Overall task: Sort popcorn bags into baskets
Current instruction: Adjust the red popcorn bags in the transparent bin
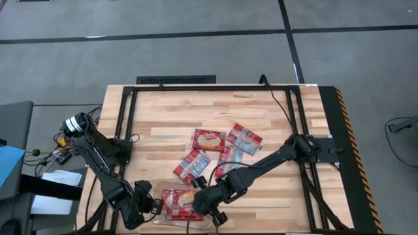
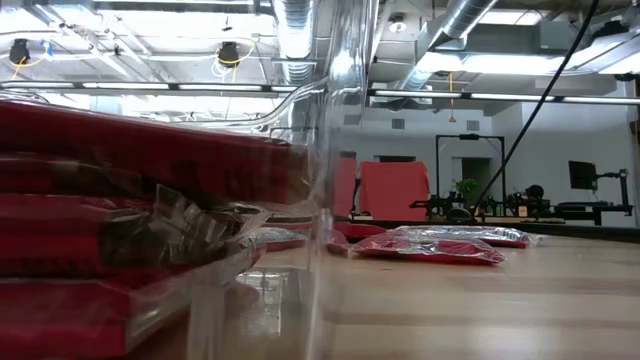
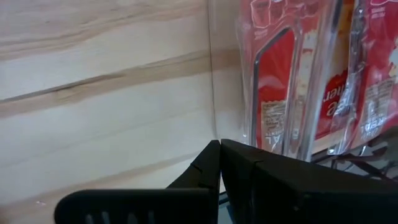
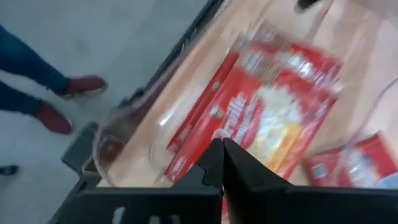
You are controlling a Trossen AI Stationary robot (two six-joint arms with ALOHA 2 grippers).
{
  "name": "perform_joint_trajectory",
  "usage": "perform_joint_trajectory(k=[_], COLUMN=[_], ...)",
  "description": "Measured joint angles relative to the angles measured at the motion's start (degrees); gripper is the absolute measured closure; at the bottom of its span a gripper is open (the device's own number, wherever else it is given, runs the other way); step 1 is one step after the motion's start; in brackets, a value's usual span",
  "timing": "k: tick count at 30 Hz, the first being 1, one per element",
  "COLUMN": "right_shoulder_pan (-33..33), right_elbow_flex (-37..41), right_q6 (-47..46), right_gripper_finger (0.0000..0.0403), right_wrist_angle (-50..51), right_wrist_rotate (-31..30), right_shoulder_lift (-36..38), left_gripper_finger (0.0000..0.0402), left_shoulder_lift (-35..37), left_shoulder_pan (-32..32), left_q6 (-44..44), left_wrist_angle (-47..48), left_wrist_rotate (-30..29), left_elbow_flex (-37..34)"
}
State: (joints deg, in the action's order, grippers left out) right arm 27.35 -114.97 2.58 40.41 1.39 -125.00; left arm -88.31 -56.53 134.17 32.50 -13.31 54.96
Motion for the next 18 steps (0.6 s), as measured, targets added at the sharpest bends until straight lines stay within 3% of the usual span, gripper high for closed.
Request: perform_joint_trajectory(k=[10, 18], right_shoulder_pan=[-0.5, -0.4], right_elbow_flex=[2.9, 0.3], right_q6=[-0.5, 1.8], right_gripper_finger=[0.0384, 0.0395], right_wrist_angle=[-6.0, -2.5], right_wrist_rotate=[-0.4, -0.8], right_shoulder_lift=[-1.7, -4.9], left_gripper_finger=[0.0401, 0.0402], left_shoulder_lift=[0.0, 0.0], left_shoulder_pan=[0.5, 0.9], left_q6=[0.9, 0.9], left_wrist_angle=[0.1, -0.4], left_wrist_rotate=[-0.9, -1.0], left_elbow_flex=[0.0, 0.0])
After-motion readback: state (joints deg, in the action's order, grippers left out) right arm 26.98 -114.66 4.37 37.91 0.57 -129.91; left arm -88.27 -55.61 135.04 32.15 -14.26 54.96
